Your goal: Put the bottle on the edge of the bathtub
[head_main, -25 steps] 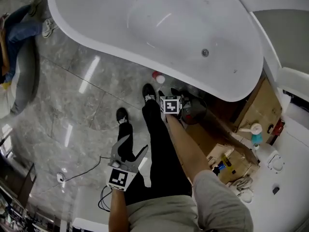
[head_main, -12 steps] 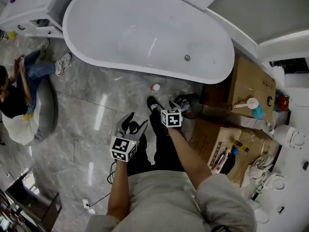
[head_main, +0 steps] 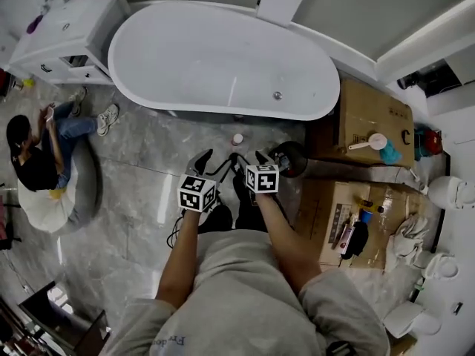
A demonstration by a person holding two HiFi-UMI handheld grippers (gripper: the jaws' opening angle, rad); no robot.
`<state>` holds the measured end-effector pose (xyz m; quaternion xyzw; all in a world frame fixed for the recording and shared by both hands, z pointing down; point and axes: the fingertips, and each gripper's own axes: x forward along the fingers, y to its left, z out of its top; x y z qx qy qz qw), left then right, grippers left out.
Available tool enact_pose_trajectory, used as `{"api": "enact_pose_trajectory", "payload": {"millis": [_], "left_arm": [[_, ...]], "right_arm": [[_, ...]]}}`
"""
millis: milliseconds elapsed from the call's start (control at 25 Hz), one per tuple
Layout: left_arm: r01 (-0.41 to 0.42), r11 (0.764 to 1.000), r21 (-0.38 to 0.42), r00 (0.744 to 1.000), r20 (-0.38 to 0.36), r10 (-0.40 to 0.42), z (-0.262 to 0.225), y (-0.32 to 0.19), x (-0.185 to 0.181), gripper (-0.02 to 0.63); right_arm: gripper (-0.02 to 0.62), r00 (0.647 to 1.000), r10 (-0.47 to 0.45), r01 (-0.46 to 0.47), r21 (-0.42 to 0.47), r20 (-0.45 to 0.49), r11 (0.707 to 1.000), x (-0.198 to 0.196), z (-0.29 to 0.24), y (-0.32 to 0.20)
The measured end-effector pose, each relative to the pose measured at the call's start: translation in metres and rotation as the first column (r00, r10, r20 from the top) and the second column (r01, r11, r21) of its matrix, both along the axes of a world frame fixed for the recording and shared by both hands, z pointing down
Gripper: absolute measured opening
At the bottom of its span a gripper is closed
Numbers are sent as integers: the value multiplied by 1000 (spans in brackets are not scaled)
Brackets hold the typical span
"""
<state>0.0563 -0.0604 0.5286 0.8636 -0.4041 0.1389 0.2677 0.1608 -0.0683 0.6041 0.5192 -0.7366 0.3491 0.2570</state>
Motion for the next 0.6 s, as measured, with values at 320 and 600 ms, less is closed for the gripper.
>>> {"api": "enact_pose_trajectory", "payload": {"millis": [320, 600], "left_arm": [[-44, 999, -10, 998, 49, 44, -9, 14, 7, 327], [-51, 998, -31, 996, 77, 54, 1, 19, 11, 324]], "right_arm": [[278, 998, 40, -44, 81, 49, 996, 8, -44, 29], [262, 996, 65, -72, 113, 67, 991, 20, -59, 42]]}}
